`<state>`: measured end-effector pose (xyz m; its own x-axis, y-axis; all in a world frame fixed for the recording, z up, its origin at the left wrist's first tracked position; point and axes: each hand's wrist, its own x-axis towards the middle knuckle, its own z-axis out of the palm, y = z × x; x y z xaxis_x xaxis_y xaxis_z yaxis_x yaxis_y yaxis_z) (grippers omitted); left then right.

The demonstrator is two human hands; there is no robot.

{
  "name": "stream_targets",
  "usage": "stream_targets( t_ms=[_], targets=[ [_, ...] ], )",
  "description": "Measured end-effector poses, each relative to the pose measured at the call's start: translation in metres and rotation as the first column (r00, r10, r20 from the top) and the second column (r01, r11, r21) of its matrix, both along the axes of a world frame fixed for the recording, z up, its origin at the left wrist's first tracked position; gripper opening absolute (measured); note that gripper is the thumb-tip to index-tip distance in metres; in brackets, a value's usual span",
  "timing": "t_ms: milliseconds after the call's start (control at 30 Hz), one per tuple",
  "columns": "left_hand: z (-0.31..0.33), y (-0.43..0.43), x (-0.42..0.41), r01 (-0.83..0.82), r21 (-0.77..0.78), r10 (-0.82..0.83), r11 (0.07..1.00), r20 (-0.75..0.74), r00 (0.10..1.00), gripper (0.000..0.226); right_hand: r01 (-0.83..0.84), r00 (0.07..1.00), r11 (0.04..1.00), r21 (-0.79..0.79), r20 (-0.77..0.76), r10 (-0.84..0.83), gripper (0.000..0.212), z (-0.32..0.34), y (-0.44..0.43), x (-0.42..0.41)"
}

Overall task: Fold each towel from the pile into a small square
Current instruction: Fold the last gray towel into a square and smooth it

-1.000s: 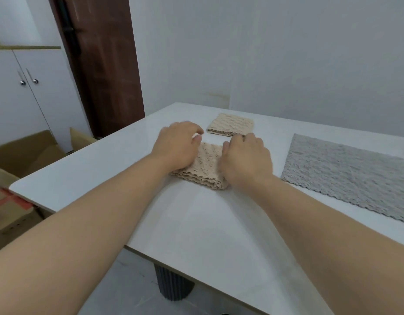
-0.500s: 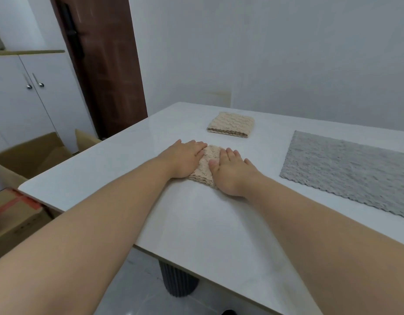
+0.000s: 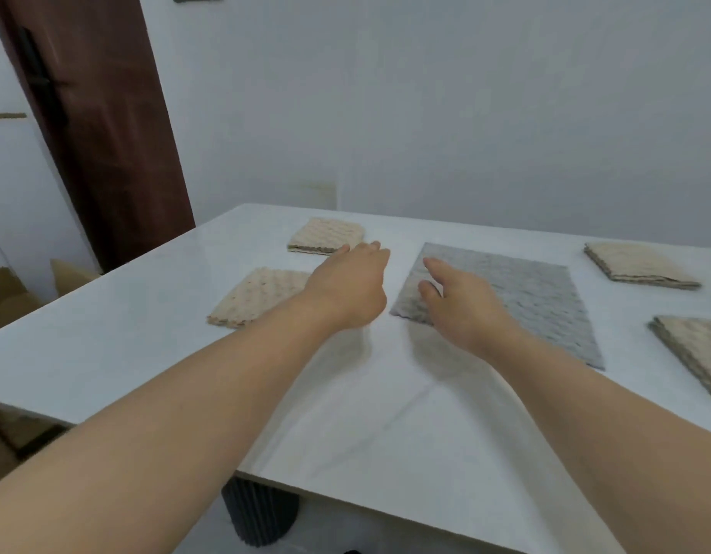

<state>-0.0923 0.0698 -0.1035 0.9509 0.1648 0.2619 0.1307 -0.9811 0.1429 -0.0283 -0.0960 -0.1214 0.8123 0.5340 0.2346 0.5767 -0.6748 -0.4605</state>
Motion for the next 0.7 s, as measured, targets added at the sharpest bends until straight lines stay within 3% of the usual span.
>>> stream_targets(
  t_ms=[167,267,467,700],
  targets=[
    [-0.017,-0.081,0.039,0.095,-0.113,-0.105,0.989,-0.084,0.991,0.036,0.11,0.994,0.992,-0.058,0.009,-0.109,0.051,-0.002,-0.087,0.022],
    [-0.028,-0.106,0.059,0.074,-0.129,-0.089,0.989,-0.113,0.99,0.039,0.132,0.991,0.99,-0.059,-0.008,-0.132,0.047,-0.009,-0.125,0.034],
    [-0.044,-0.094,0.071,0.014,-0.242,-0.008,0.97,0.03,1.0,0.05,0.061,0.995,0.997,0.05,0.079,-0.065,0.032,-0.026,-0.165,0.05],
    [-0.048,-0.077,0.077,0.133,-0.142,-0.124,0.981,0.072,0.99,0.042,0.07,0.989,0.956,0.284,0.105,-0.104,0.021,-0.033,-0.173,0.056]
  ],
)
